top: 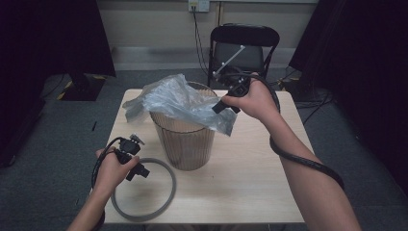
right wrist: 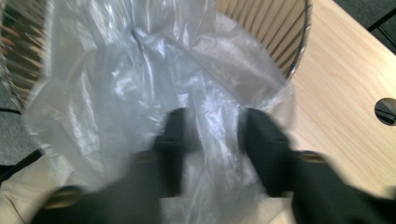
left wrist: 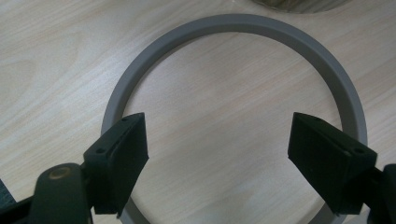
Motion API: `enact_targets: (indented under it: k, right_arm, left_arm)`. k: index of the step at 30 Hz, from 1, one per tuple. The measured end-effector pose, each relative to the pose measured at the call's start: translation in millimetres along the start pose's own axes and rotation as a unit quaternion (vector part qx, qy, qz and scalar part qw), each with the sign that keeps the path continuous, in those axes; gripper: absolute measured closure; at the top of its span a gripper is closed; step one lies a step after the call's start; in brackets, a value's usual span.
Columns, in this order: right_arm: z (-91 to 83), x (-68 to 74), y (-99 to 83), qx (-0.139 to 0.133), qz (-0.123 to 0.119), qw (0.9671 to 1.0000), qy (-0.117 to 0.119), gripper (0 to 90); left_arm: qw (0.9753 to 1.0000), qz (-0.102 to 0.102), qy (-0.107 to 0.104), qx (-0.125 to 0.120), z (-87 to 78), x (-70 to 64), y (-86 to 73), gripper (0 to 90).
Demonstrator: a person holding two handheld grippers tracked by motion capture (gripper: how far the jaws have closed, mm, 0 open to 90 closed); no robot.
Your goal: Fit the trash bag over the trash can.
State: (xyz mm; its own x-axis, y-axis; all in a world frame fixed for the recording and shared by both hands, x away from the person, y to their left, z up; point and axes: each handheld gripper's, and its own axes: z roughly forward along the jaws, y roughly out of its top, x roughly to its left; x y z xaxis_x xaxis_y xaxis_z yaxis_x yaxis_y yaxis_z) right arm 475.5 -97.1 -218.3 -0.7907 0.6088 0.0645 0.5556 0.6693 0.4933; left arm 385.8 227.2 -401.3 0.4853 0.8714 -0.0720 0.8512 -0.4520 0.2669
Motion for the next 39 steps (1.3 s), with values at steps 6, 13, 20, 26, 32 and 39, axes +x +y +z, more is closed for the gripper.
enact_targets:
  k: [6, 13, 20, 26, 32, 39]
  right_arm:
    - [-2.1, 0.4, 4.3, 0.019, -0.006, 0.9998, 0.005, 87.2]
    - [-0.4, 2.5, 9.3, 0.025, -0.005, 0.9997, -0.002, 90.0]
    - [6.3, 5.0, 18.1, 0.031, -0.019, 0.9993, -0.013, 90.0]
    - [23.0, 2.1, 24.9, 0.043, -0.019, 0.9989, -0.006, 90.0]
    - [56.5, 7.6, 35.5, 0.064, -0.026, 0.9975, 0.013, 90.0]
    - [89.6, 27.7, 49.4, 0.101, -0.069, 0.9924, 0.012, 76.3]
  left_arm:
    - [1.0000, -0.004, -0.002, 0.001, -0.8, 2.4, -1.0, 19.7]
    - [1.0000, -0.002, -0.005, 0.000, -0.6, 3.5, -2.0, 19.6]
    - [1.0000, -0.004, 0.000, 0.003, 1.4, 5.3, -1.2, 19.7]
    - [1.0000, -0.004, -0.002, 0.004, 3.0, 5.6, -1.1, 19.8]
    - [1.0000, -0.005, -0.008, 0.003, 4.9, 10.6, -4.2, 19.8]
    - [0.9998, -0.018, -0.012, 0.005, 6.9, 19.2, -12.3, 19.8]
